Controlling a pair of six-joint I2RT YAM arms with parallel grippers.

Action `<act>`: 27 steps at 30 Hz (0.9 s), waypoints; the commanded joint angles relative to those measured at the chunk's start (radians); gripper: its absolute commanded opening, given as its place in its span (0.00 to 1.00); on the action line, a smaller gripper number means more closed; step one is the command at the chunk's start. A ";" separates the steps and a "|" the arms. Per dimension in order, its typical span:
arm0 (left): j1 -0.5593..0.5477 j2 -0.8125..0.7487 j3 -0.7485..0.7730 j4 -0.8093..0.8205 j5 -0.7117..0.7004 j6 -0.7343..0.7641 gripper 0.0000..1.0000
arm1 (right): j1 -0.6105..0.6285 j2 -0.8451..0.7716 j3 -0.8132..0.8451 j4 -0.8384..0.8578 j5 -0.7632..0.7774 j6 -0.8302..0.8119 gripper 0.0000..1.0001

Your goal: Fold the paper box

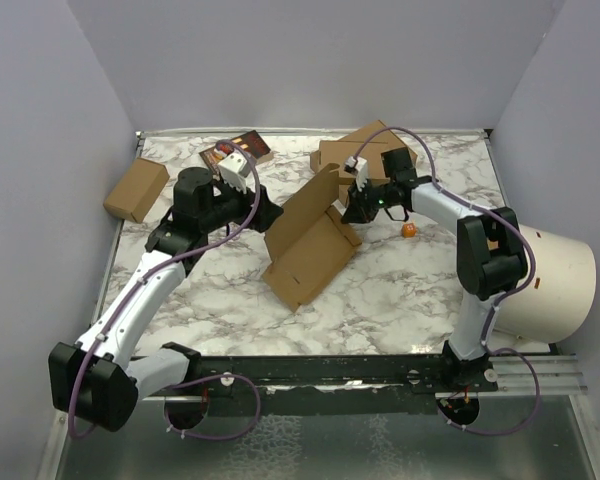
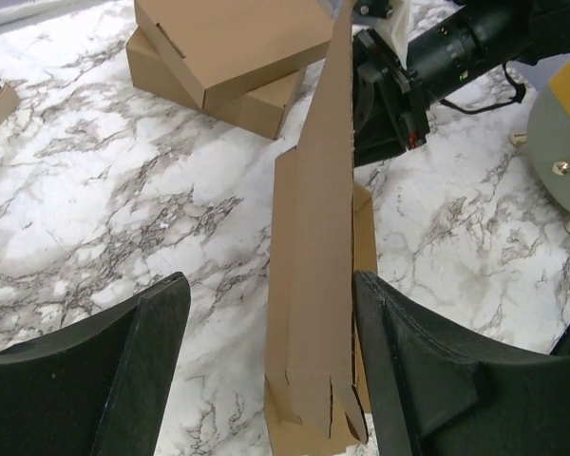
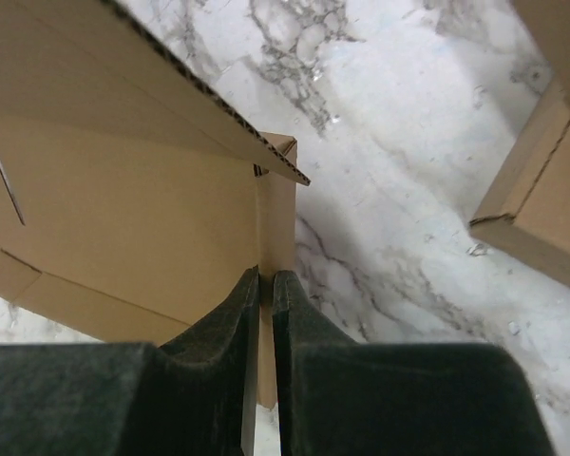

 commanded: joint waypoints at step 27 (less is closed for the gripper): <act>0.002 0.189 0.076 -0.097 -0.035 0.023 0.13 | 0.056 0.137 0.134 -0.078 0.170 -0.061 0.05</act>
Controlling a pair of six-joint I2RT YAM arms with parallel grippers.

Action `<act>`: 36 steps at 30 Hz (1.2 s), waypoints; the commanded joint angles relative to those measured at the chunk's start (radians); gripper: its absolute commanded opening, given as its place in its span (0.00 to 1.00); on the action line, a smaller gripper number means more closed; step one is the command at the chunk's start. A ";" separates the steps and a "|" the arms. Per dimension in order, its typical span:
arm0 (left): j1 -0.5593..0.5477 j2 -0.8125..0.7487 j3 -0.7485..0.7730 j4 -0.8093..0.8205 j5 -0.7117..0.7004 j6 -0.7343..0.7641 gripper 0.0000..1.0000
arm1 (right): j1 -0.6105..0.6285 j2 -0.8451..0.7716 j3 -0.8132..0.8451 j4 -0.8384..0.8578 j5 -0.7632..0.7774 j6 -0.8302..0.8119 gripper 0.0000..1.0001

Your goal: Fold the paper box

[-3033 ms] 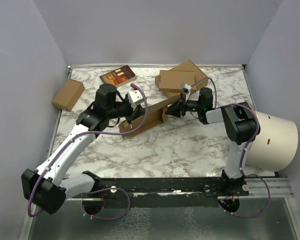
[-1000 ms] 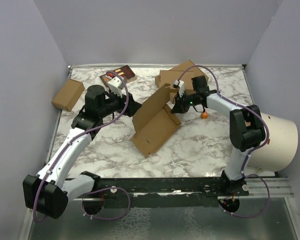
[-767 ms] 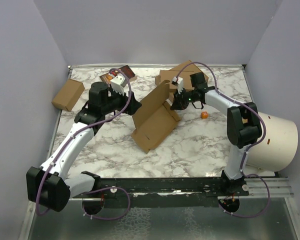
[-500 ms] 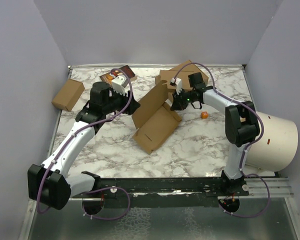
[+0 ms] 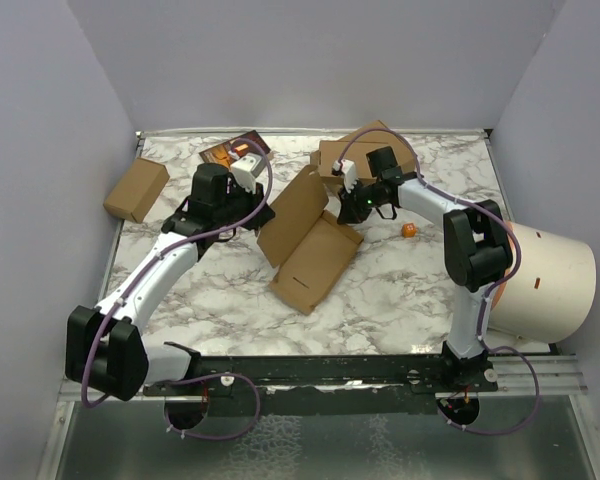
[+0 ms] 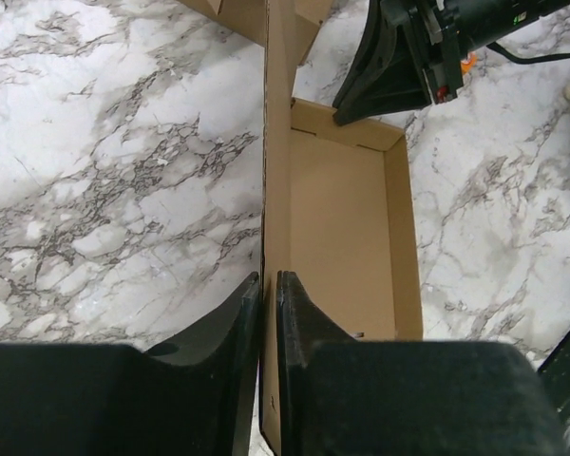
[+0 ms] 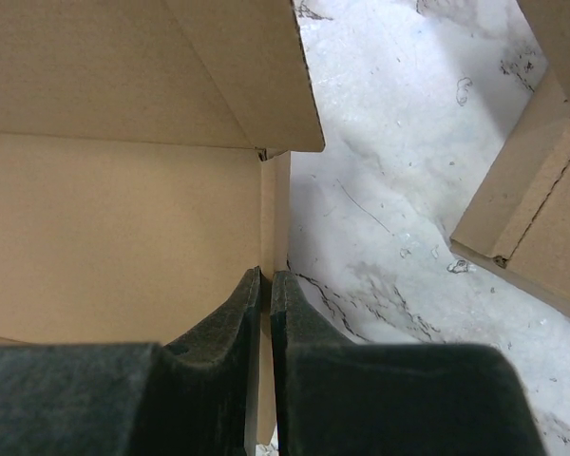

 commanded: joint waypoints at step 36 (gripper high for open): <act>0.000 0.004 0.022 0.017 0.011 0.022 0.00 | 0.084 -0.039 -0.136 0.098 0.409 -0.104 0.09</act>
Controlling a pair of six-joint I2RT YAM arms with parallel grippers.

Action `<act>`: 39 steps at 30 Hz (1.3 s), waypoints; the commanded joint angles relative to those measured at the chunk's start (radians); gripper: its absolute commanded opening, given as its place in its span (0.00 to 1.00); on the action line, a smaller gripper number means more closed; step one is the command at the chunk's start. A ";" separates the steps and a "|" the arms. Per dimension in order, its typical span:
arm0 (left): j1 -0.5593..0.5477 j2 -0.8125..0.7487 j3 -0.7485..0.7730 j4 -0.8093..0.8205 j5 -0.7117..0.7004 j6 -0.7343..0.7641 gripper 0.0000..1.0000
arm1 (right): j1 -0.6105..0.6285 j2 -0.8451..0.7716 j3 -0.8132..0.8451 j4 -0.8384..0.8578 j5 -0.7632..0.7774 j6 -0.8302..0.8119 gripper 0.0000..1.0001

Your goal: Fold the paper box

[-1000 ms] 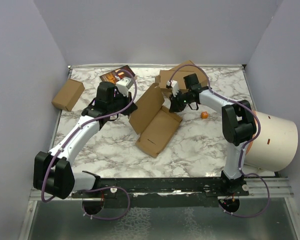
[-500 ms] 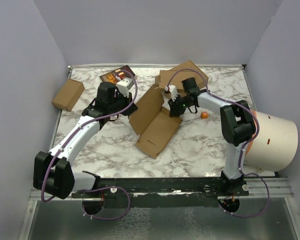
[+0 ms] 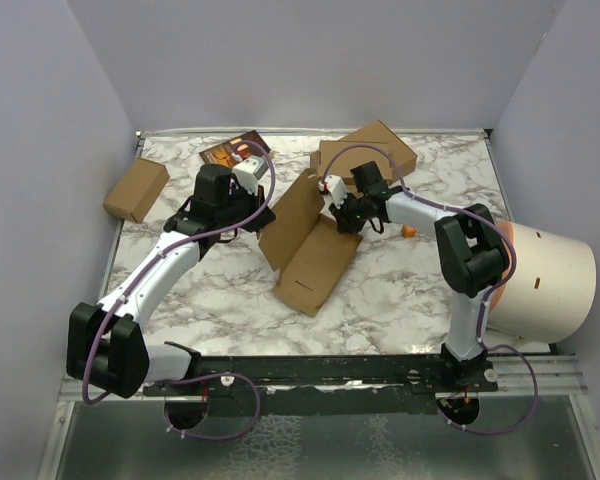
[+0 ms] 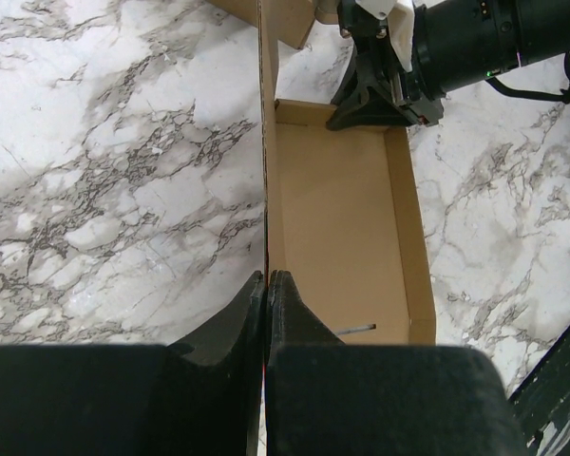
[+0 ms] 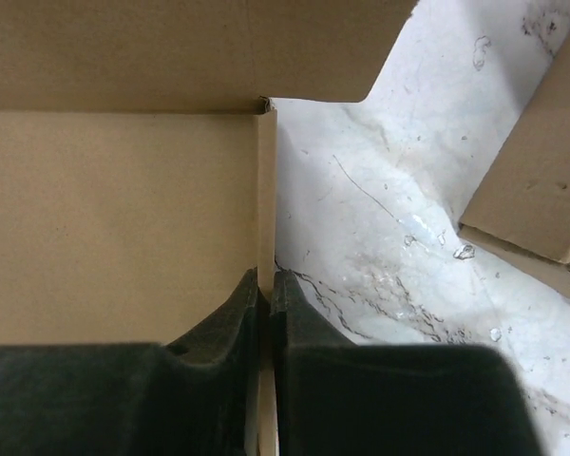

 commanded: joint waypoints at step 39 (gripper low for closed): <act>0.002 -0.009 0.019 0.034 0.025 -0.002 0.00 | -0.015 -0.063 -0.096 0.252 0.060 0.111 0.23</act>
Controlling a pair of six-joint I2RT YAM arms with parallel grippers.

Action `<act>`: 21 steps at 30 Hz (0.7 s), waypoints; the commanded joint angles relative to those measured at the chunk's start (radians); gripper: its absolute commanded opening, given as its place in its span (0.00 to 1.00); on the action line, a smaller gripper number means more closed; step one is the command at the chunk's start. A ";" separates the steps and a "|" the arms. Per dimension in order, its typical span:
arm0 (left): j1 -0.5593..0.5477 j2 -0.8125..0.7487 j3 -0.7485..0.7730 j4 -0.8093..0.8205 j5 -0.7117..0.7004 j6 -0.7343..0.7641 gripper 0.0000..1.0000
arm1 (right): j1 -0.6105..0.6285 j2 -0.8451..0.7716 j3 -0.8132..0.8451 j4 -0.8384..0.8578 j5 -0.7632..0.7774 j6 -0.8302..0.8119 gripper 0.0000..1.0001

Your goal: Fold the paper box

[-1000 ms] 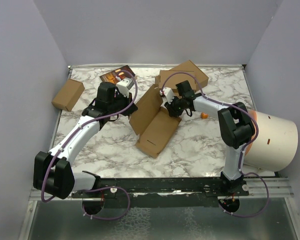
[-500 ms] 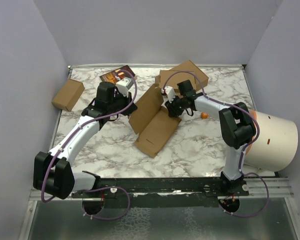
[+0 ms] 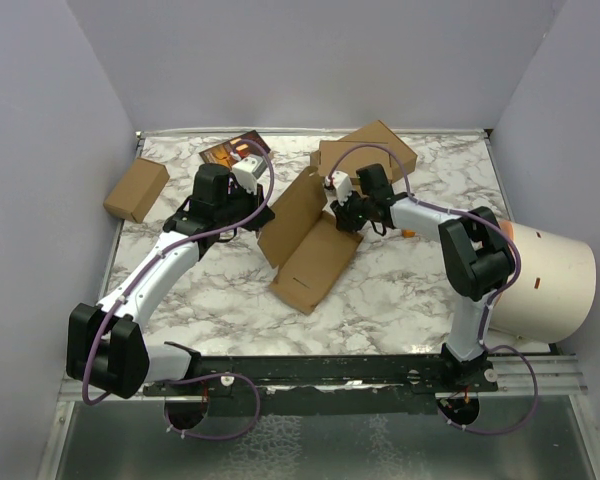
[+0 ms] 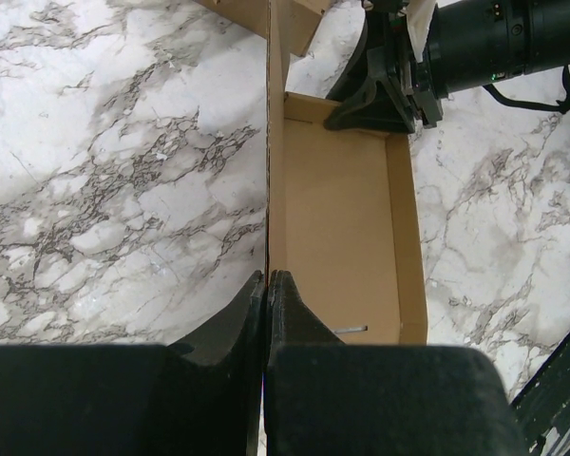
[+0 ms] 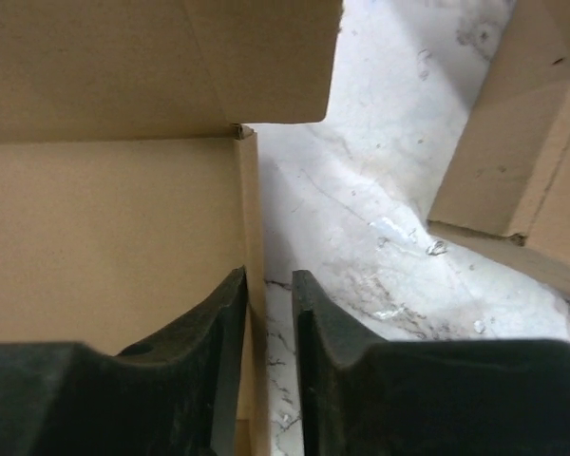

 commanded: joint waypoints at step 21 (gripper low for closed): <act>0.000 -0.016 0.011 0.016 0.013 0.009 0.00 | -0.032 -0.108 -0.009 -0.018 -0.006 -0.060 0.35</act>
